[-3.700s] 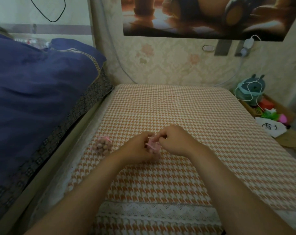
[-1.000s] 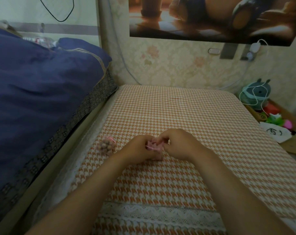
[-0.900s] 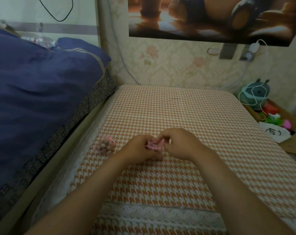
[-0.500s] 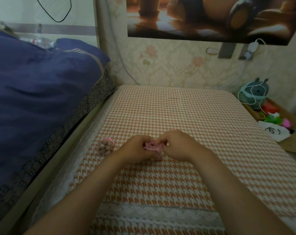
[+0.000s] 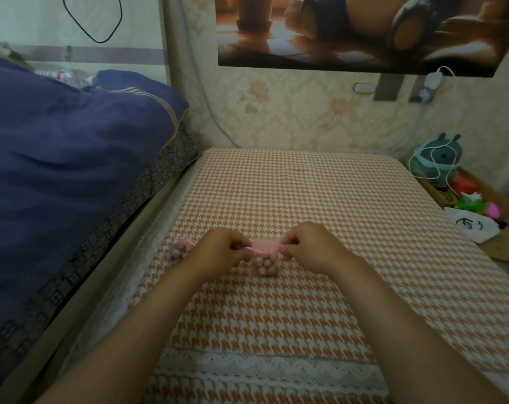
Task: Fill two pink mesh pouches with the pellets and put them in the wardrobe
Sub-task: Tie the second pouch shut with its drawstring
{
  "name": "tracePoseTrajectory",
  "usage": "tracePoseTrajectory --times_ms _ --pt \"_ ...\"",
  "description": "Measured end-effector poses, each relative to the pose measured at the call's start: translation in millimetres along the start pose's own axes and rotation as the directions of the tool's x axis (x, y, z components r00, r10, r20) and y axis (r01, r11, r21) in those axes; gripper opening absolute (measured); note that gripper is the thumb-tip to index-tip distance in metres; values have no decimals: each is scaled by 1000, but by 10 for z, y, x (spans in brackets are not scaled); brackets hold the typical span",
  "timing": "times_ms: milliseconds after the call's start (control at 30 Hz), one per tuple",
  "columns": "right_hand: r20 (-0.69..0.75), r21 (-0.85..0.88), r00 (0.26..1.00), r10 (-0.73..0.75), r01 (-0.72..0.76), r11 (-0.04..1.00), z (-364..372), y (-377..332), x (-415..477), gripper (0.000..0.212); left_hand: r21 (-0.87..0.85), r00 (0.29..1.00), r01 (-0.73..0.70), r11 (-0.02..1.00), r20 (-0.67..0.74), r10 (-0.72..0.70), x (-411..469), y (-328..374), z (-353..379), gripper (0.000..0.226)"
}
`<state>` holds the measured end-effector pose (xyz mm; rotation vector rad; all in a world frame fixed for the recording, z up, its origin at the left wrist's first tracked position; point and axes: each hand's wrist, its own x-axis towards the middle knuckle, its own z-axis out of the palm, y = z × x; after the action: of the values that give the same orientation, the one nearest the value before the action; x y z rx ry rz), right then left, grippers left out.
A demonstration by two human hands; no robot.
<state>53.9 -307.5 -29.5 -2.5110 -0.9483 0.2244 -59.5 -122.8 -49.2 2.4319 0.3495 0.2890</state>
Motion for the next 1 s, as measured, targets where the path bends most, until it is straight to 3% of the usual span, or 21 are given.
tracePoseTrajectory --times_ms 67,200,367,433,567,767,1000 --pt "-36 5 998 56 -56 998 -18 20 -3 29 1 1000 13 1000 -3 -13 0 9 -11 8" --pt "1 141 991 133 -131 981 -12 70 -2 35 -37 997 79 996 1 -80 -9 -14 -61 28" --pt "147 450 965 216 -260 854 50 86 12 18 -350 960 278 895 80 -267 -32 -23 -141 32" --pt "185 519 944 273 -329 789 50 100 12 16 -394 943 333 857 114 -314 -49 -25 -181 35" --pt "223 537 901 373 -433 724 25 145 14 15 -428 914 402 810 141 -380 -59 -69 -207 36" --pt "255 585 889 380 -455 671 -3 127 30 15 -585 912 403 704 195 -360 -55 -75 -199 27" --pt "255 462 844 471 -534 708 -1 188 51 16 -493 900 431 756 179 -397 -71 -144 -220 29"
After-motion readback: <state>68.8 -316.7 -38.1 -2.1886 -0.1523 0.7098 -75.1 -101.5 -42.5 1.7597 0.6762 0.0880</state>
